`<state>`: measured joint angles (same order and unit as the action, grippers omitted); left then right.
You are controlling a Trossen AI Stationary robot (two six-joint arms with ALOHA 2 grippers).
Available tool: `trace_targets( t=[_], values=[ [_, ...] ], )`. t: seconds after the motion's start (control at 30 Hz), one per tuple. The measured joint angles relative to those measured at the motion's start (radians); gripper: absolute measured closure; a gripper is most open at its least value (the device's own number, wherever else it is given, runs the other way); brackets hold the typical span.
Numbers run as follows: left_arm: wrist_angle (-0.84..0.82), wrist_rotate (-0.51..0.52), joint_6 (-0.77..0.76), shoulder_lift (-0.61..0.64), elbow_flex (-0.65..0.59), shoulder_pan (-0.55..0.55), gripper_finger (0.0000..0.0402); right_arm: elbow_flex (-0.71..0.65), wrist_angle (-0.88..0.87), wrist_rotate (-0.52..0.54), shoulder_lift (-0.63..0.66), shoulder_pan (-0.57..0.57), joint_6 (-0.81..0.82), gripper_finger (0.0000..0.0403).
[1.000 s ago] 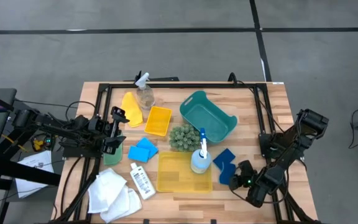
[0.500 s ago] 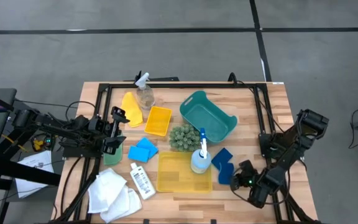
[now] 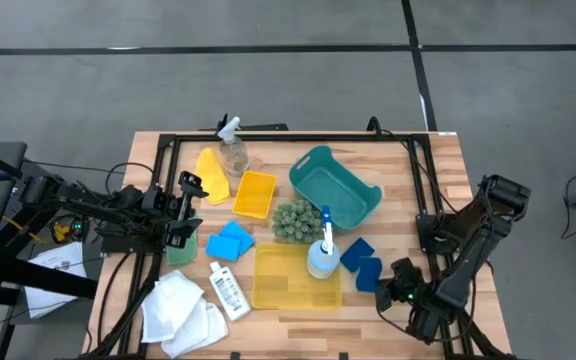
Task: Pick & Place Kitchen Items
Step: Put the blue sponge into the top yellow bin
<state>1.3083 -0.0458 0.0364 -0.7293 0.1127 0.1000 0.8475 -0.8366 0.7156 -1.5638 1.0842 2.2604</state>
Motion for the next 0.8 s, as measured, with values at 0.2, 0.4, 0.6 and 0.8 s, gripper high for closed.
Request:
trace_targets(
  t=[0.2,0.4,0.6,0.8],
  values=[
    [-0.005,-0.027,-0.012,0.0,0.004,0.0,0.0112,0.137,-0.349,0.044,0.033,0.002,0.0,0.0403],
    [-0.056,-0.062,-0.016,-0.049,0.052,0.0,0.0112,0.25,-0.74,0.095,0.057,-0.035,-0.001,0.0403],
    [-0.056,-0.055,-0.016,-0.16,0.11,0.0,0.0112,0.24,-0.74,0.331,0.178,-0.145,-0.215,0.0403],
    [-0.053,-0.054,-0.016,-0.254,0.166,0.0,0.0112,0.246,-0.72,0.492,0.28,-0.27,-0.464,0.0403]
  ],
)
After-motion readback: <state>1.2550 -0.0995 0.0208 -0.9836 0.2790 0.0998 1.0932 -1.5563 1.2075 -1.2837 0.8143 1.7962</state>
